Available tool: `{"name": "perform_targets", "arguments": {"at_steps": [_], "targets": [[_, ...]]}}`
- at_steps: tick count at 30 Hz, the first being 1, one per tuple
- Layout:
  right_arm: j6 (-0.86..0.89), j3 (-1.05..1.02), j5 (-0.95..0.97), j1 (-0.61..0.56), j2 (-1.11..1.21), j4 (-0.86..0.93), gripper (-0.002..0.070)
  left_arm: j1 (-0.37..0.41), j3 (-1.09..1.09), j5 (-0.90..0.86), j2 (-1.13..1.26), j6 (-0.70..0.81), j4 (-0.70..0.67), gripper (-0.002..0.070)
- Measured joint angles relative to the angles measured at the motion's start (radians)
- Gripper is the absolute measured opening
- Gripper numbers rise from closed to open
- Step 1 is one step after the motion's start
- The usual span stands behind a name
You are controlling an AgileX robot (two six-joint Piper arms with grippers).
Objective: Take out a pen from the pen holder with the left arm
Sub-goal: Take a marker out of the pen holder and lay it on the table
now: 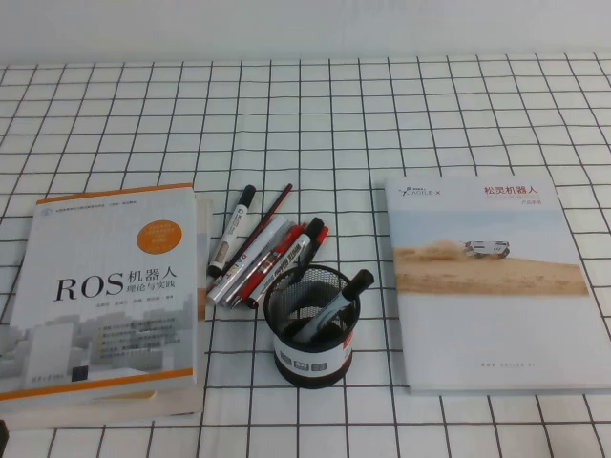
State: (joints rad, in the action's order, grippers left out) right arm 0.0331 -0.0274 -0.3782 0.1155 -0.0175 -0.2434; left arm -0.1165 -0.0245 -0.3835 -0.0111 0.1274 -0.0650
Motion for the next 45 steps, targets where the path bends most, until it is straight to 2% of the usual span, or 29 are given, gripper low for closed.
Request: {"name": "perform_targets", "arguments": {"at_steps": [17,20,31,40,45], "targets": [[0.0,0.0,0.0,0.0,0.0,0.0,-0.0013,0.0,0.0,0.027,0.0,0.0,-0.036,-0.0003],[0.0,0.0,0.0,0.0,0.0,0.0,-0.0012,0.0,0.0,0.049,0.0,0.0,-0.111,-0.0003],[0.0,0.0,0.0,0.0,0.0,0.0,-0.0013,0.0,0.0,0.205,0.0,-0.004,-0.516,-0.0003],[0.0,0.0,0.0,0.0,0.0,0.0,-0.0013,0.0,0.0,0.32,0.0,-0.004,-0.571,-0.0003],[0.0,0.0,0.0,0.0,0.0,0.0,-0.0013,0.0,0.066,0.207,0.075,-0.004,-0.571,-0.0003]]}}
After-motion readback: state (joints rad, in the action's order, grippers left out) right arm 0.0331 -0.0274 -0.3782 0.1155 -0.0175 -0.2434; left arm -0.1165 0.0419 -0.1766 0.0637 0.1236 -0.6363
